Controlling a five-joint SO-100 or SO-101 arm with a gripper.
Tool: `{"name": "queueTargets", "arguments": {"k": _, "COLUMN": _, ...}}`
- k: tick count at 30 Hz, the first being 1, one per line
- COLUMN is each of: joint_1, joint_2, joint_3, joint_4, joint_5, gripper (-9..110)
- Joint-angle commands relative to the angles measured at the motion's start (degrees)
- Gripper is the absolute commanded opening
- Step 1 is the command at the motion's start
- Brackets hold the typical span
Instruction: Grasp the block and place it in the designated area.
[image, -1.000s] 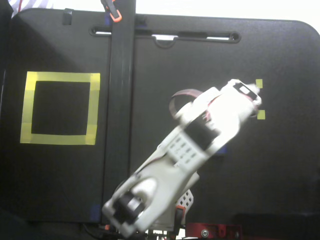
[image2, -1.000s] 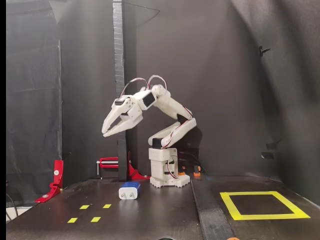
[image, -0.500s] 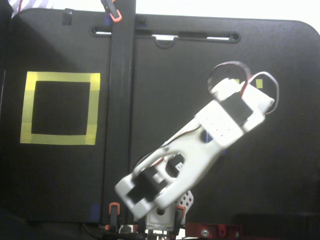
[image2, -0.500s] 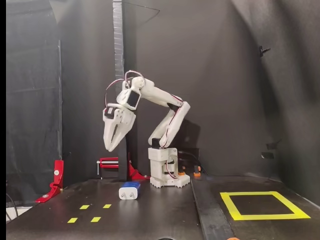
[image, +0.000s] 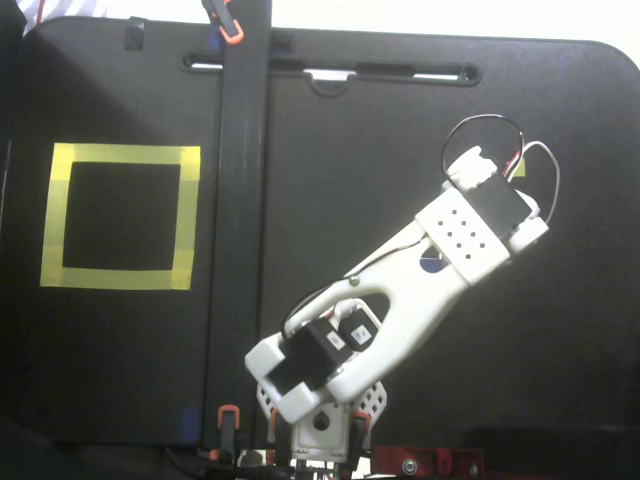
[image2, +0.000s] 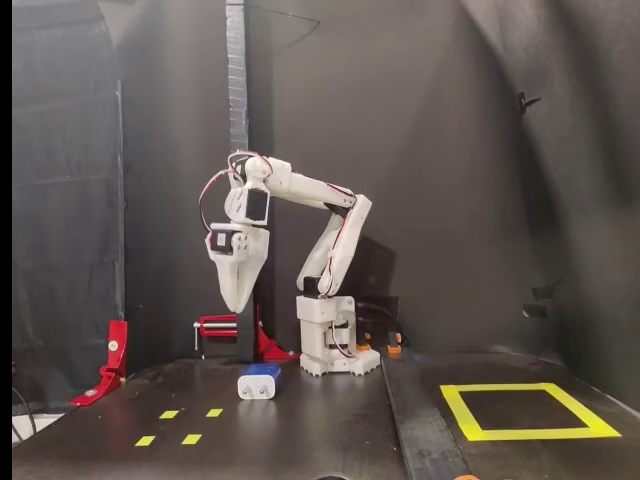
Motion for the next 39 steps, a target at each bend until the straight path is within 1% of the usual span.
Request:
{"name": "queueTargets", "arguments": {"k": 1, "joint_1": -0.4, "joint_2": 0.4, "joint_3": 0.8, "joint_4": 0.3, "joint_5": -0.4, "gripper": 0}}
{"name": "queueTargets", "arguments": {"k": 9, "joint_1": -1.3, "joint_2": 1.5, "joint_3": 3.8, "joint_4": -0.5, "joint_5": -0.9, "gripper": 0}}
{"name": "queueTargets", "arguments": {"k": 15, "joint_1": 0.7, "joint_2": 5.3, "joint_3": 8.0, "joint_4": -1.2, "joint_5": -4.7, "gripper": 0}}
{"name": "queueTargets", "arguments": {"k": 30, "joint_1": 1.6, "joint_2": 6.9, "joint_3": 9.3, "joint_4": -1.7, "joint_5": -6.4, "gripper": 0}}
{"name": "queueTargets", "arguments": {"k": 33, "joint_1": 1.4, "joint_2": 7.9, "joint_3": 10.4, "joint_4": -2.2, "joint_5": -10.9, "gripper": 0}}
{"name": "queueTargets", "arguments": {"k": 34, "joint_1": 1.1, "joint_2": 8.3, "joint_3": 11.0, "joint_4": -2.8, "joint_5": -14.1, "gripper": 0}}
{"name": "queueTargets", "arguments": {"k": 39, "joint_1": 0.4, "joint_2": 9.4, "joint_3": 13.5, "joint_4": -8.5, "joint_5": -36.2, "gripper": 0}}
